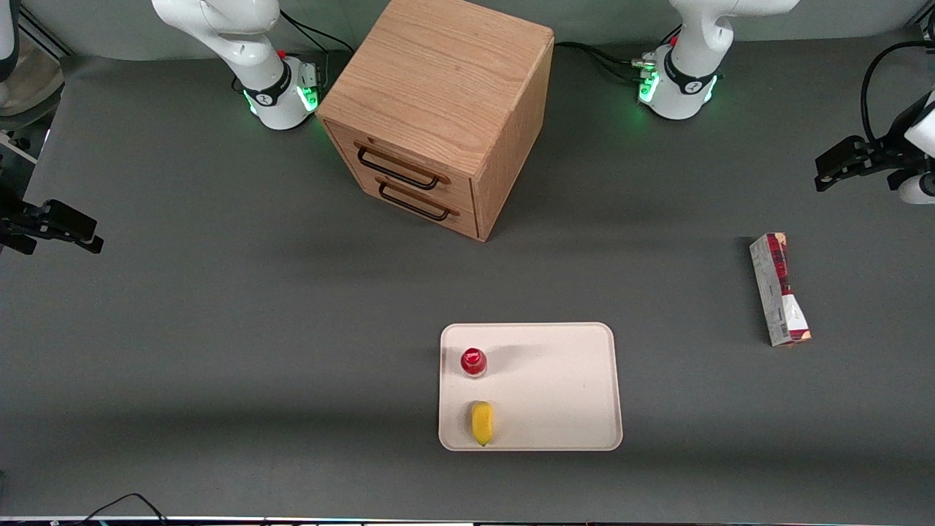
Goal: Place red cookie box on tray
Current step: 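Move the open left gripper down over the red-and-white cookie box, then close the left gripper on the end of the cookie box, then lift the cookie box and carry it over the cream tray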
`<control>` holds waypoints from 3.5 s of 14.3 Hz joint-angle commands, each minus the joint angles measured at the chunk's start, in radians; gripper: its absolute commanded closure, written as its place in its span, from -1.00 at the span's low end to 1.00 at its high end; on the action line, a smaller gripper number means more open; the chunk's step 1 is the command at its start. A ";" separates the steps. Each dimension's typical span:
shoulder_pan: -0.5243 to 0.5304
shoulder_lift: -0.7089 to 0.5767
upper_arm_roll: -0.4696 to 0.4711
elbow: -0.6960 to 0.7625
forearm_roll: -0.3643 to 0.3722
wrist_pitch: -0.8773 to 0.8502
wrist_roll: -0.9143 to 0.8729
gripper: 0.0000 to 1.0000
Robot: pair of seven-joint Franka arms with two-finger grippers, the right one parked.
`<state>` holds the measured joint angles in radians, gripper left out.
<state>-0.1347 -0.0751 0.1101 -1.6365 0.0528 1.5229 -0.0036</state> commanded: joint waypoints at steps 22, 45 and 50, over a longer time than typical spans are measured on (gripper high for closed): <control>0.027 0.394 0.175 -0.483 -0.094 0.887 0.103 -1.00; 0.040 0.432 0.079 -0.072 -0.083 0.512 0.162 1.00; 0.041 0.530 -0.062 0.234 -0.007 0.338 -0.059 1.00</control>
<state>-0.0968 0.3641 0.0982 -1.5610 0.0018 1.9340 0.0372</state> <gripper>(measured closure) 0.952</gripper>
